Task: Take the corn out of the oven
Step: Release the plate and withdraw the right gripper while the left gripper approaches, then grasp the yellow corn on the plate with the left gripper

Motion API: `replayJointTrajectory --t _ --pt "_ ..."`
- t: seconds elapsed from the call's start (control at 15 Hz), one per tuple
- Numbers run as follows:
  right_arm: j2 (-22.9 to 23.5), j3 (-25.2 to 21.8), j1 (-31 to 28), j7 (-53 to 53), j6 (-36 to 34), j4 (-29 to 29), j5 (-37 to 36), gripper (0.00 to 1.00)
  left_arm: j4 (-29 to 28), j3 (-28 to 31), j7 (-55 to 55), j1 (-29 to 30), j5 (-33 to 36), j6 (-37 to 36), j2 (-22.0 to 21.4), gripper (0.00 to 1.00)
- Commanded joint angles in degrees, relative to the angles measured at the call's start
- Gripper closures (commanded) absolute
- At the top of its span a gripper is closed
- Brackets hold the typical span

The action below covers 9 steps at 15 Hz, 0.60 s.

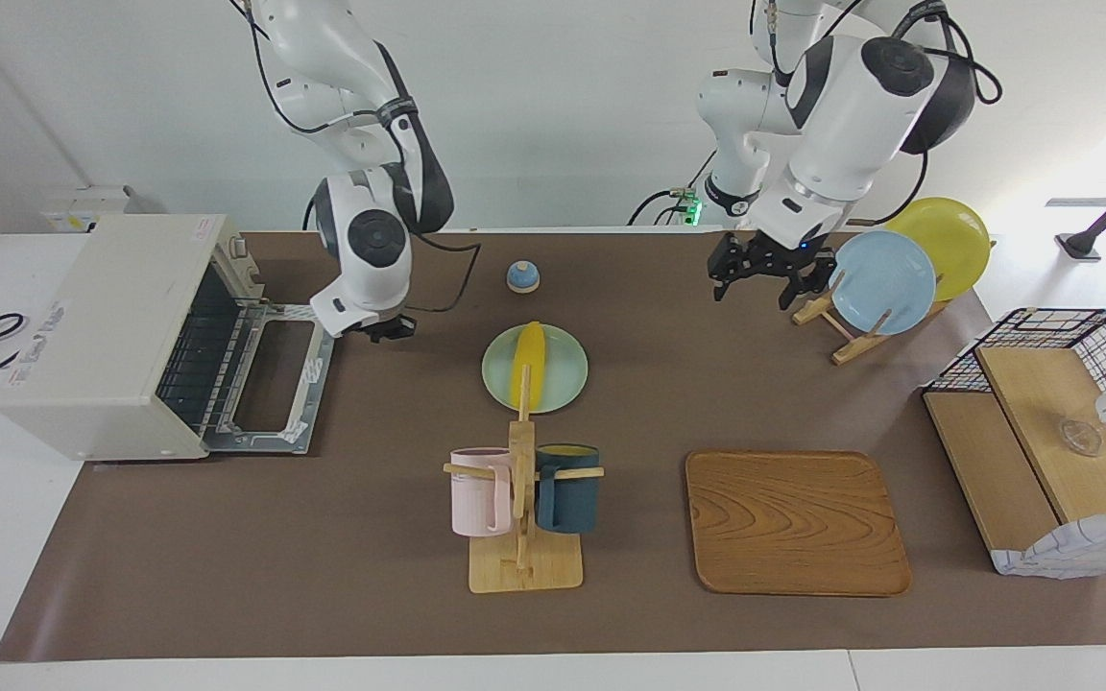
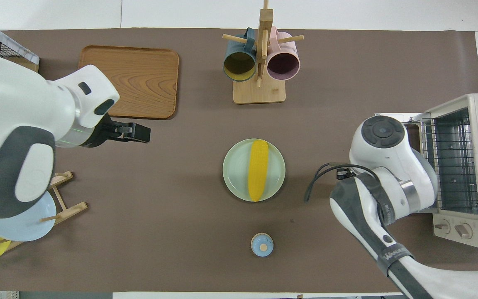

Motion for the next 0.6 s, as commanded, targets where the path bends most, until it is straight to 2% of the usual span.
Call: replayJointTrajectory --t 0.0,0.53 --pt "-1.9 0.9 -6.3 -6.9 3.9 -3.8 -0.6 1.0 -1.1 0.8 -7.9 -7.8 -0.5 6.6 3.7 0.0" --pt "-2.1 1.1 -6.8 -5.1 7.7 -5.7 -0.1 1.0 -1.0 0.8 -16.9 -20.3 -0.6 20.3 14.9 0.0"
